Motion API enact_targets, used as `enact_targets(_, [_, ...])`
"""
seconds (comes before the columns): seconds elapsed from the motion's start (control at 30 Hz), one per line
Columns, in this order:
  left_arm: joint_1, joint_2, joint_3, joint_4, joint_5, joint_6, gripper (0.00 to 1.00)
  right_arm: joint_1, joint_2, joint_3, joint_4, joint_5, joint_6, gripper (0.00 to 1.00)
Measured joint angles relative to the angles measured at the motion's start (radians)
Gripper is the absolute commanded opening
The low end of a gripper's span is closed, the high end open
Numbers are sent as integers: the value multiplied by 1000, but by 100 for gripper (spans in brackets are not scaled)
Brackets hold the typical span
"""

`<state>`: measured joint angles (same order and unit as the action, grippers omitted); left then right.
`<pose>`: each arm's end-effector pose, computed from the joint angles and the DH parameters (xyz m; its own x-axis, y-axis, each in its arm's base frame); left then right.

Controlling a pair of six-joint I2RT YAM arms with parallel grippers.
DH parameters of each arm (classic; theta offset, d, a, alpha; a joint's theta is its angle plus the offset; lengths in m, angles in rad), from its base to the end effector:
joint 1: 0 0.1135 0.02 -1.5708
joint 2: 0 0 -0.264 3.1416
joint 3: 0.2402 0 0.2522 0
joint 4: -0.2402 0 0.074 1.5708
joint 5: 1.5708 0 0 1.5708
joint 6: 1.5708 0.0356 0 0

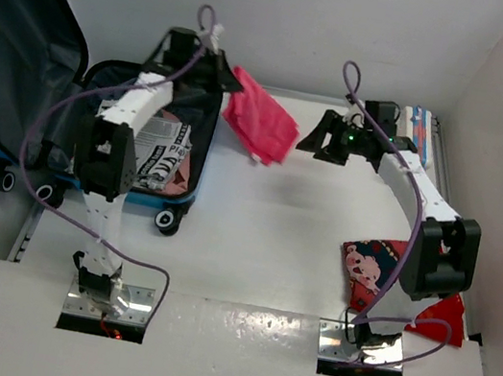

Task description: Pack the luggage

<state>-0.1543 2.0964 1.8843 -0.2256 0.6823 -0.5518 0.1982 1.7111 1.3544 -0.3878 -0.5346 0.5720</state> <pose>0.4873 -0.0985 0.3059 -0.7150 -0.3005 -0.6312 0.3626 0.6125 -0.7024 0.3733 0.0935 0.2747 -0.8492 0.3046 -0.4315 -0.0917 0.7195 0.6884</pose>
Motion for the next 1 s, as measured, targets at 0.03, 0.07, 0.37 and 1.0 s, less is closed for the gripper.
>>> enact_targets(0.03, [47, 0, 19, -20, -4, 37, 0, -15, -9, 0, -8, 0, -9, 66])
enact_targets(0.07, [94, 4, 42, -53, -14, 81, 0, -29, -14, 0, -16, 2, -16, 66])
enact_targets(0.37, [398, 109, 161, -391, -171, 447, 0, -37, -8, 0, -81, 3, -50, 65])
enact_targets(1.0, [358, 152, 114, -385, -793, 1110, 29, -37, 31, 8, -116, 11, -84, 65])
